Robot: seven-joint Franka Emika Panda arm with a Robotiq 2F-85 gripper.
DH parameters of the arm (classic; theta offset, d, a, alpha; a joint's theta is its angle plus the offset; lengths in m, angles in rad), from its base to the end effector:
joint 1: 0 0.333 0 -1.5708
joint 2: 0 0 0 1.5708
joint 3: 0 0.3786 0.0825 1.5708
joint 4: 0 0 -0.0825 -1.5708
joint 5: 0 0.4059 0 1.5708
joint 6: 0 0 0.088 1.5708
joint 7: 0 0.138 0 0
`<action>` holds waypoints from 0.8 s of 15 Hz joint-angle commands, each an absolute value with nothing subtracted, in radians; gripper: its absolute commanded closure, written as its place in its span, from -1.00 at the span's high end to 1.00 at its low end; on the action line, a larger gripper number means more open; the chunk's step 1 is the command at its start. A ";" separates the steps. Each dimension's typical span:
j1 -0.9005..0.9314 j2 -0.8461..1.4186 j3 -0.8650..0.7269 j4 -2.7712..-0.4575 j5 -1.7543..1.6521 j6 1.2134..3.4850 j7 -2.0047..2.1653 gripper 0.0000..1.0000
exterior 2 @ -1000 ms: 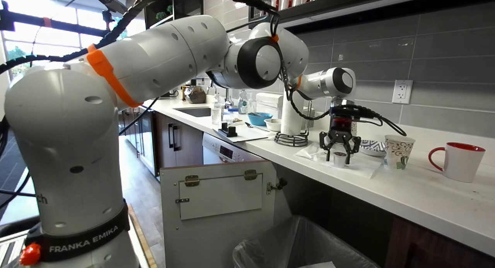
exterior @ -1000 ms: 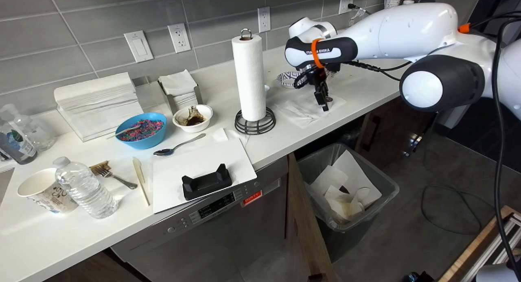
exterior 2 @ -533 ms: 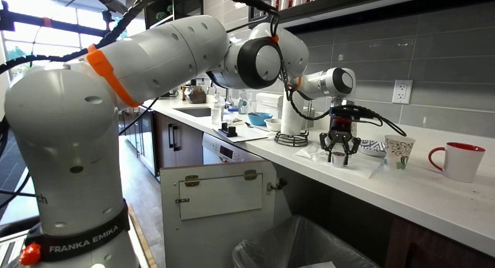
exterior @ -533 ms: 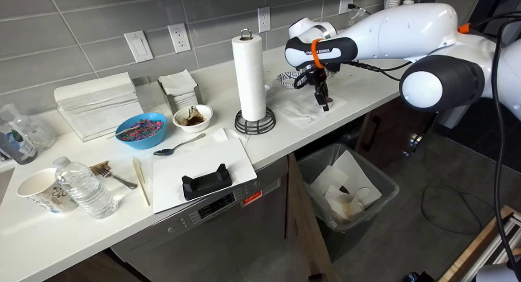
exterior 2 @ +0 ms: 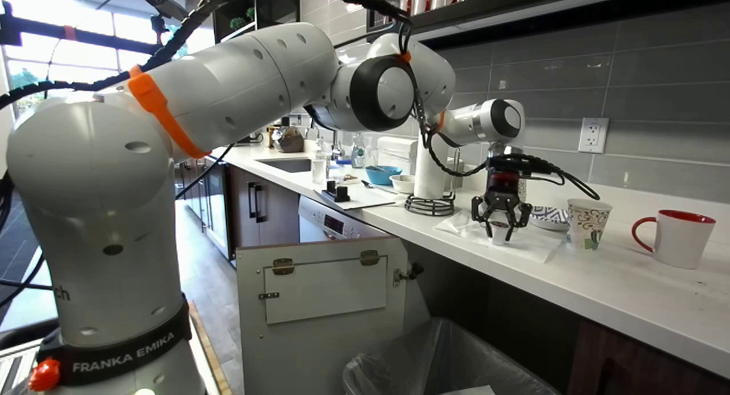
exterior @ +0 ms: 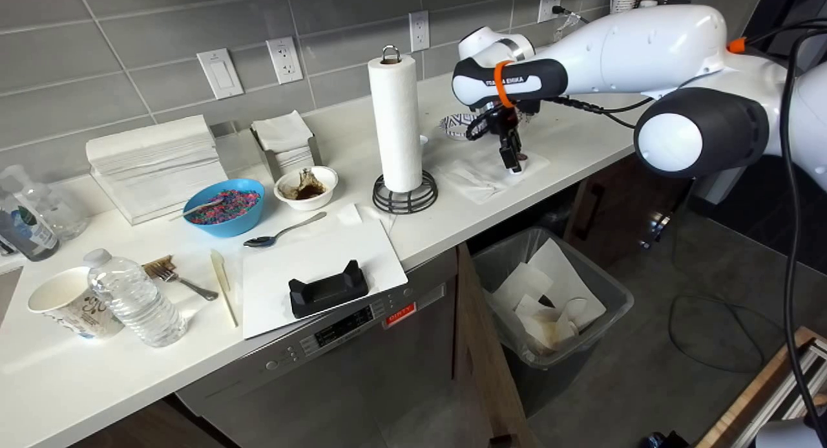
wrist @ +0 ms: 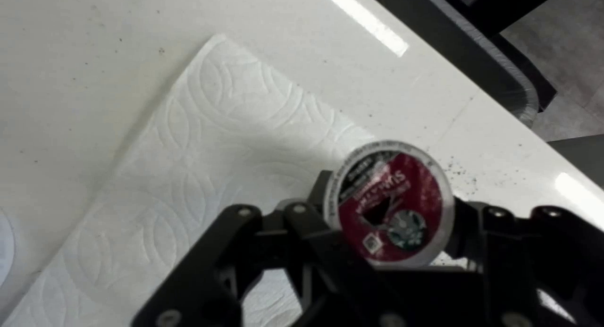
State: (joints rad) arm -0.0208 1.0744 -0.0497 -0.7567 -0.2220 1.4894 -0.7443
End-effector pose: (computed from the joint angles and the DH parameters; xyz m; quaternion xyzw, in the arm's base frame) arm 0.8209 -0.0716 0.2618 0.9155 0.3407 -0.2065 0.0567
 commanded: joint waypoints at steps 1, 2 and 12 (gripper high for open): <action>-0.028 1.071 -0.041 -0.741 -0.204 1.510 -0.737 -0.21; -0.028 1.066 -0.040 -0.742 -0.202 1.520 -0.737 -0.24; -0.038 1.026 -0.010 -0.771 -0.174 1.757 -0.743 -0.31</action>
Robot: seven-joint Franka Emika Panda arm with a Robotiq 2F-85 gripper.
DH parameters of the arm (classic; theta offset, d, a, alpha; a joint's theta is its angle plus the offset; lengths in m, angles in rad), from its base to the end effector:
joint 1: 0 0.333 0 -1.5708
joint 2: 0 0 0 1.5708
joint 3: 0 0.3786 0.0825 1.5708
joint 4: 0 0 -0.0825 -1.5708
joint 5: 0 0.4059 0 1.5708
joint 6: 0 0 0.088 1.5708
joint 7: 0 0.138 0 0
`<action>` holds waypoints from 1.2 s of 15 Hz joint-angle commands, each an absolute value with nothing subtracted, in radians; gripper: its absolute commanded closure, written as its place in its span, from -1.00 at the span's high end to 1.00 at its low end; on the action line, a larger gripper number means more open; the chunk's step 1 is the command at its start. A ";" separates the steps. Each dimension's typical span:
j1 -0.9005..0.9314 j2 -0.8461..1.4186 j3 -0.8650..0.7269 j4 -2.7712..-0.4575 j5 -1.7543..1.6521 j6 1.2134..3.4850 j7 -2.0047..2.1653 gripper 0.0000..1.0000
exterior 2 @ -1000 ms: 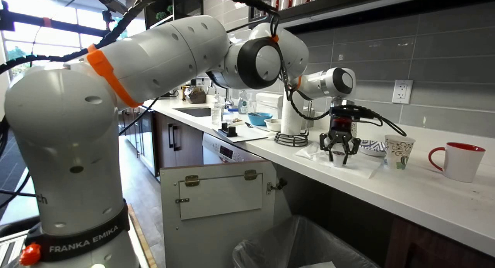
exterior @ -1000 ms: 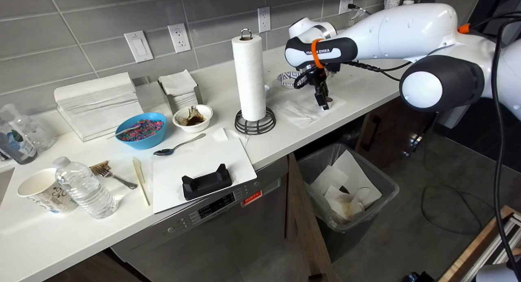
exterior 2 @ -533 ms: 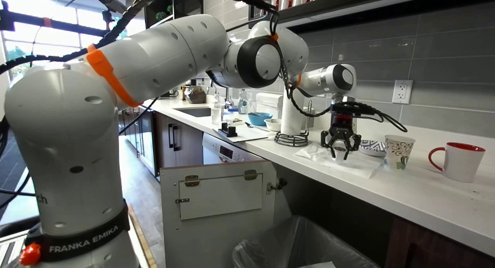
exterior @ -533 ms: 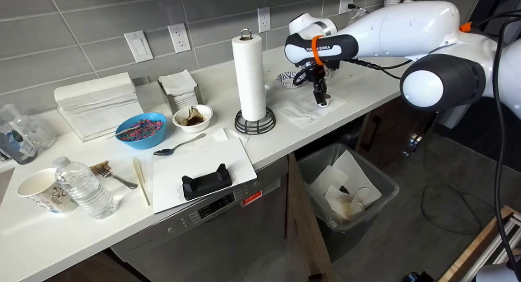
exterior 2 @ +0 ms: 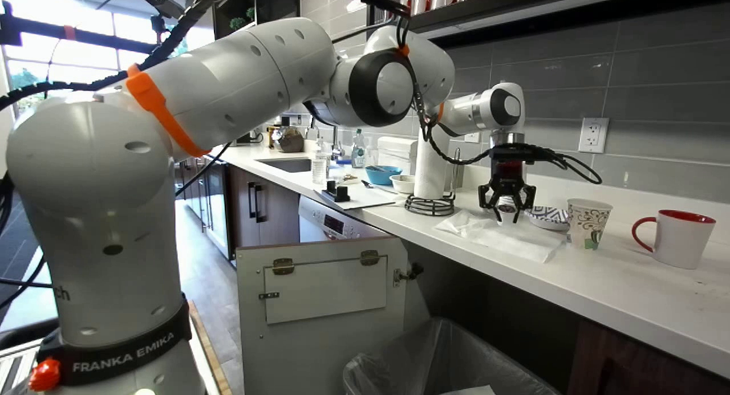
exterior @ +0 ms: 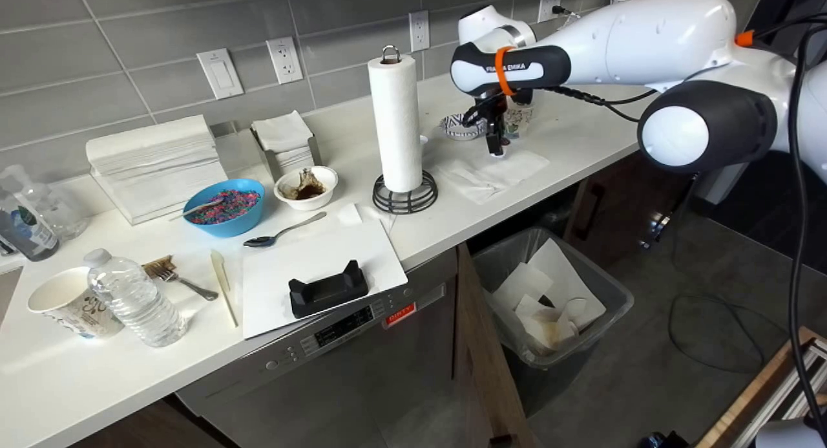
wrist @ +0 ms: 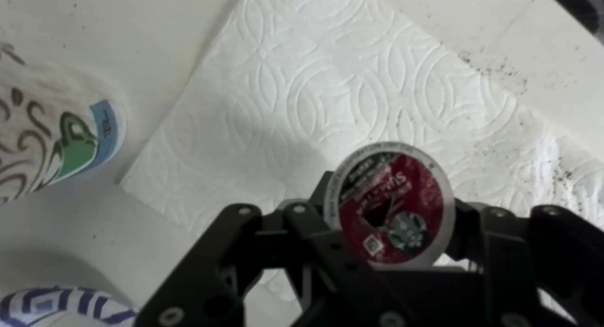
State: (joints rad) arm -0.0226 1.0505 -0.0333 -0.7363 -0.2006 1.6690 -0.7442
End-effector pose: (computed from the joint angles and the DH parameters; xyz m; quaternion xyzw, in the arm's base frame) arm 0.8537 -0.0601 0.2993 0.9256 0.3563 -0.0975 0.0823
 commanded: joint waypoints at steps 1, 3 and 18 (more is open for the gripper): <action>-0.041 1.020 -0.004 -0.782 -0.169 1.802 -0.749 -0.30; -0.051 1.001 0.009 -0.816 -0.153 1.901 -0.754 -0.30; -0.207 0.735 0.177 -1.444 -0.031 2.673 -0.843 -0.38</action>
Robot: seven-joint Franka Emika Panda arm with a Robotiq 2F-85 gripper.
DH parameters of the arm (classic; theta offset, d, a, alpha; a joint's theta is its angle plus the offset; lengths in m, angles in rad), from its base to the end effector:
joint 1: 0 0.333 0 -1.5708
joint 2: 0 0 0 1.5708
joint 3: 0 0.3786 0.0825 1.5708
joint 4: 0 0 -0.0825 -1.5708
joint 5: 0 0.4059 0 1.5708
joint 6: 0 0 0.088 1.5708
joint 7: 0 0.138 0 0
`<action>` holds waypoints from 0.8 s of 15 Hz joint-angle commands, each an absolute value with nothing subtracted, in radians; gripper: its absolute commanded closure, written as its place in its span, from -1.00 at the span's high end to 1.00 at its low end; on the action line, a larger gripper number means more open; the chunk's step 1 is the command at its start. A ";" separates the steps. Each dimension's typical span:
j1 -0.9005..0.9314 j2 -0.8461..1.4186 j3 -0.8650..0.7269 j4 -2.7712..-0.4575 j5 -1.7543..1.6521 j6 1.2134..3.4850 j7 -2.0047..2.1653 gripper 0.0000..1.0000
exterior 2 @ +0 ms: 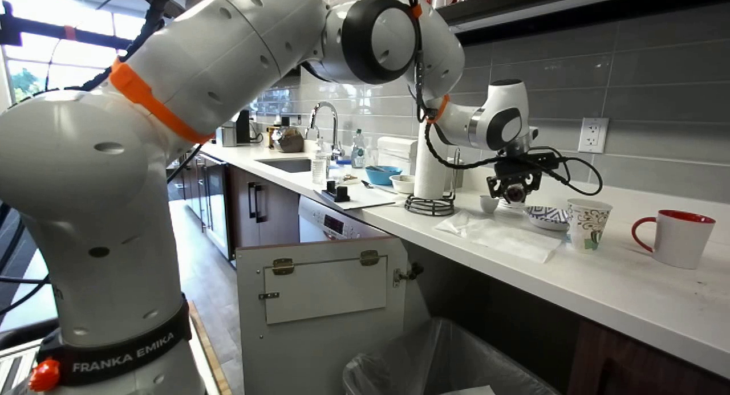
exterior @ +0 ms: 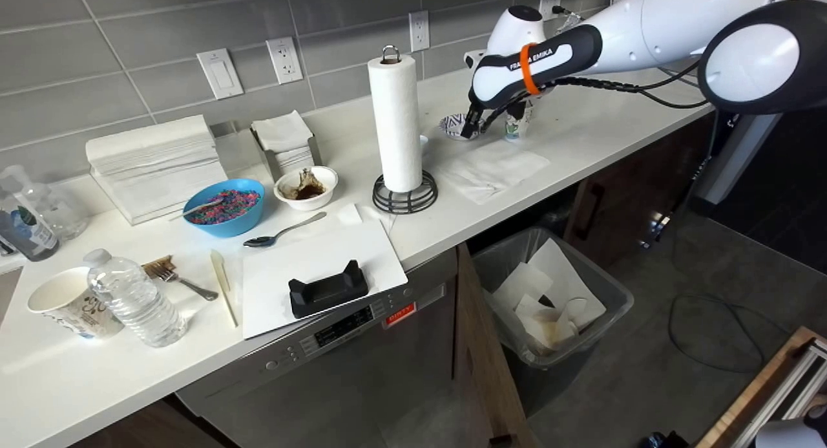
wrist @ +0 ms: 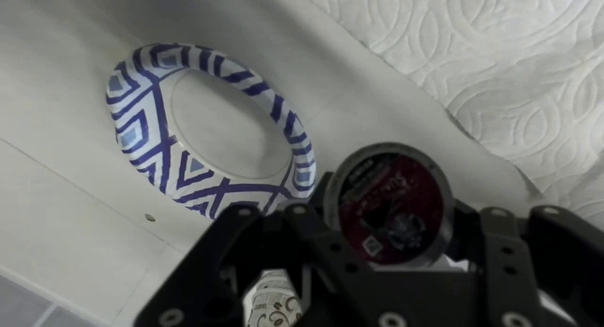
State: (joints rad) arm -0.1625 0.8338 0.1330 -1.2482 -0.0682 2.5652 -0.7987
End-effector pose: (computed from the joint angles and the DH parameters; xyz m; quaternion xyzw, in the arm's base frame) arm 0.8700 -0.0625 0.3223 0.9027 0.3550 0.2291 0.0815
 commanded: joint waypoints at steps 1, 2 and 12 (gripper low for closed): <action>-0.218 0.716 0.191 -1.491 -0.026 2.712 -0.851 -0.38; -0.232 0.696 0.205 -1.540 -0.020 2.746 -0.855 -0.39; -0.192 0.771 0.168 -1.399 -0.052 2.695 -0.818 -0.72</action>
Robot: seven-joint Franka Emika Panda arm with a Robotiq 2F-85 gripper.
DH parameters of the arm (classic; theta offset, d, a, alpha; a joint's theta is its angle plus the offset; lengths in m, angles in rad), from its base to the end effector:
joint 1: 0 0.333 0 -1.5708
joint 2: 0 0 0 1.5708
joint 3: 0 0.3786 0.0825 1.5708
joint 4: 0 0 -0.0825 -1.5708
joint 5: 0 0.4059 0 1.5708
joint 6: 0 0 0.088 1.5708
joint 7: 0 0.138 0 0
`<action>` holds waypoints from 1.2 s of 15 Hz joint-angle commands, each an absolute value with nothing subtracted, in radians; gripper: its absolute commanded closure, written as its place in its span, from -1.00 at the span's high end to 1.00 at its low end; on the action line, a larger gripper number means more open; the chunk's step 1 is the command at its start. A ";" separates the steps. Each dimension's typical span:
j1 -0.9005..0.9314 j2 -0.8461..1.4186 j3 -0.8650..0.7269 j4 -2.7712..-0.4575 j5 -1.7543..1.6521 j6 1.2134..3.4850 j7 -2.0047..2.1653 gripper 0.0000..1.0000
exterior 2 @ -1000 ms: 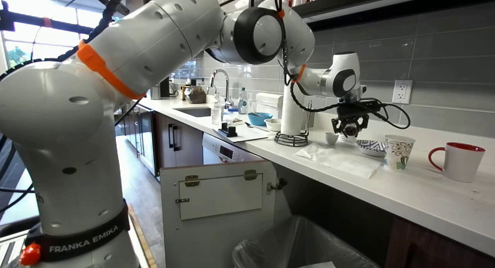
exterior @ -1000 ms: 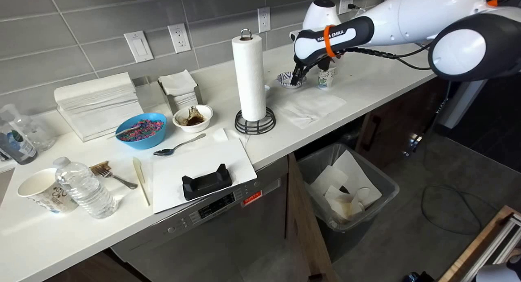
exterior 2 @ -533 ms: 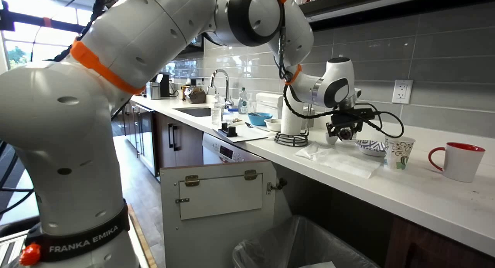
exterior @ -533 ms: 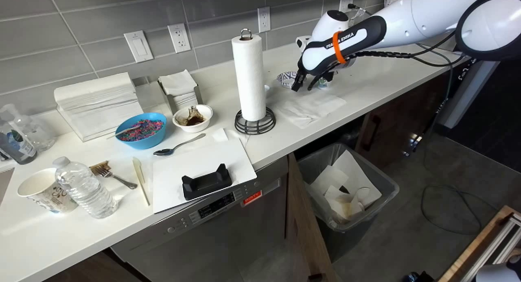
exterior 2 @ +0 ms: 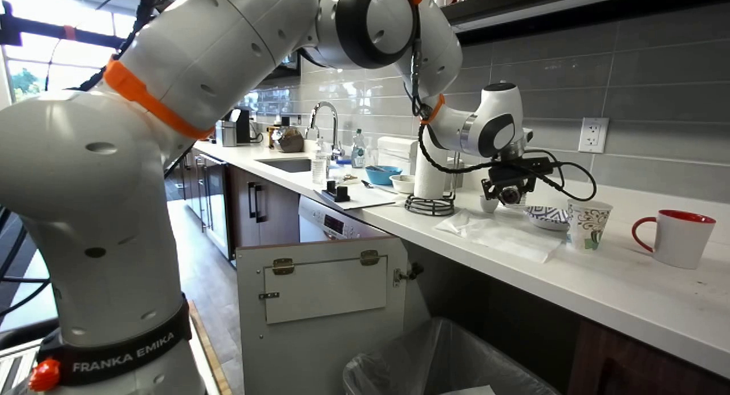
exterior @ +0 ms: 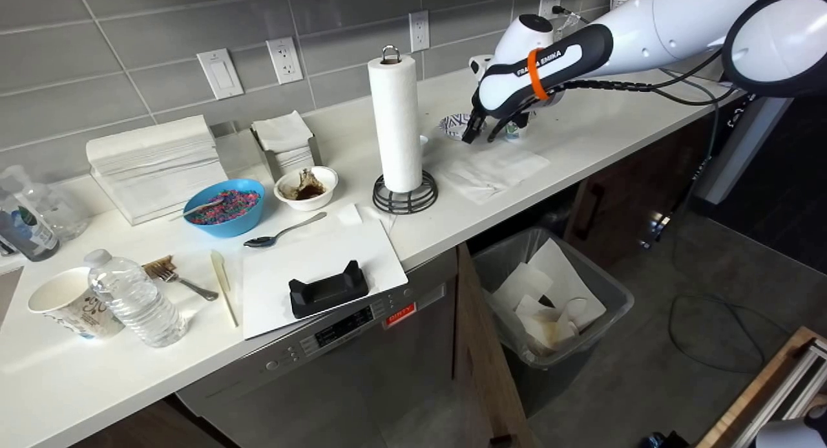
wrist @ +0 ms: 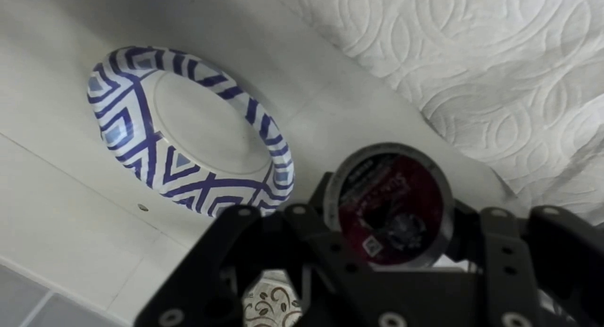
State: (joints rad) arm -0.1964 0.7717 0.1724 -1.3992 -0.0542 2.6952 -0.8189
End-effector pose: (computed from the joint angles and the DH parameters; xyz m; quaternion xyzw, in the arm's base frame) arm 0.8481 -0.0583 0.3168 0.8957 0.3559 0.2550 0.0773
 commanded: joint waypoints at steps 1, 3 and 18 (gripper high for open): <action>-0.215 0.757 0.196 -1.433 -0.037 2.733 -0.848 -0.72; -0.262 0.732 0.252 -1.501 -0.007 2.810 -0.900 -0.72; -0.706 0.674 0.711 -1.921 -0.004 3.369 -0.921 -0.72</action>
State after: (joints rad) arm -0.6178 0.6845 0.6240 -1.8514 0.0098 3.3180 -0.9215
